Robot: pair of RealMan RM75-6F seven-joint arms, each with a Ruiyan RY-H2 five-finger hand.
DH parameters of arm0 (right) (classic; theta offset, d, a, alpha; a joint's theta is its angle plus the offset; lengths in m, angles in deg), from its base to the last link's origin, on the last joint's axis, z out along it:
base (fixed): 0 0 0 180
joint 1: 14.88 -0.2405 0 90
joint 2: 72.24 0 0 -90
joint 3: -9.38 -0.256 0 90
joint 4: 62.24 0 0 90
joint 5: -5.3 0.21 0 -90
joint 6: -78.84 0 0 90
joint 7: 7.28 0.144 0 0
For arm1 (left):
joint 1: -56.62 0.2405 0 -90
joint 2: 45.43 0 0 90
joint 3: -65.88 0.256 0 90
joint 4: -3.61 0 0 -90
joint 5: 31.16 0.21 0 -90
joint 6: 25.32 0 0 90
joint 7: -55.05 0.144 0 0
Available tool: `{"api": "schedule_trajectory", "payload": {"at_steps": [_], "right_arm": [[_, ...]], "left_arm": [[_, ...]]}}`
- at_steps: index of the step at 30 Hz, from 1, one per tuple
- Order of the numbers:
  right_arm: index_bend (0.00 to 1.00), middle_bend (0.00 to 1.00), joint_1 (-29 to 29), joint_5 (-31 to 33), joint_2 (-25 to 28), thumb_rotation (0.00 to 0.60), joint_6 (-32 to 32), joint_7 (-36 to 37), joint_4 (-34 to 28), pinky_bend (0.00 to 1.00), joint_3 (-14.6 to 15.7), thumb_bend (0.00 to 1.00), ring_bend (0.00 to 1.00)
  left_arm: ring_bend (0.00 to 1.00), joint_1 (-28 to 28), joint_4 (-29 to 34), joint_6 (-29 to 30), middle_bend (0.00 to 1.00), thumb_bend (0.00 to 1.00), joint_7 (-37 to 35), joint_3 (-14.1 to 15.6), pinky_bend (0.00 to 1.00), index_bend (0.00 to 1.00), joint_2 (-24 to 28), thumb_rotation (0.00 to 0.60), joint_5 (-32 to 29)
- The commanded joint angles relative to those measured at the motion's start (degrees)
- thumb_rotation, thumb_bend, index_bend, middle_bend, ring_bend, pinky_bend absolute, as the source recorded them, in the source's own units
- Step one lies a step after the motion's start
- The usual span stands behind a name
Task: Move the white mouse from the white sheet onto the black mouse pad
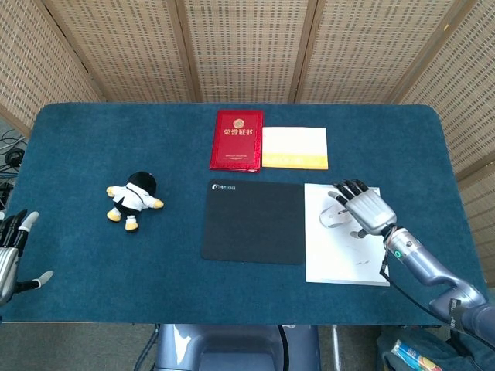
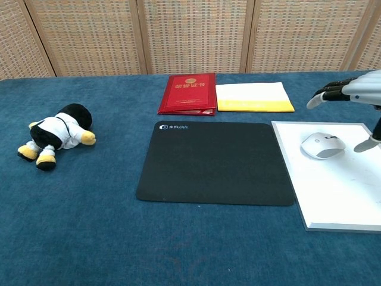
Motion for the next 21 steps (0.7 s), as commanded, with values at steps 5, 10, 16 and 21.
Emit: {"api": "schedule_trajectory", "payload": {"at_steps": [5,10,16,21], "right_arm": [[0.15,0.14,-3.8,-1.6,-3.1,0.600,-2.3,2.6,3.8,0.13,3.0,0.16,0.00],[0.18,0.16,-4.7,-1.6,-4.4,0.600,-2.6,0.4,5.6,0.17,4.3,0.18,0.01],[0.22,0.20,-5.1,-1.4,-5.9,0.600,-2.2,-1.8,8.3,0.21,5.1,0.24,0.07],[0.26,0.26,-5.6,-0.6,-7.0,0.600,-3.1,-2.0,9.9,0.23,5.7,0.35,0.14]], "left_arm": [[0.00,-0.4,-0.2,-0.2,0.00,0.00,0.2,-0.4,0.00,0.00,-0.2,0.600,-1.1],[0.00,-0.6,-0.3,-0.4,0.00,0.00,0.2,-0.5,0.00,0.00,-0.2,0.600,-1.7],[0.00,-0.7,-0.4,-0.3,0.00,0.00,0.4,-0.4,0.00,0.00,-0.4,0.600,-1.8],[0.00,-0.8,-0.4,-0.4,0.00,0.00,0.7,-0.4,0.00,0.00,-0.5,0.600,-2.1]]}}
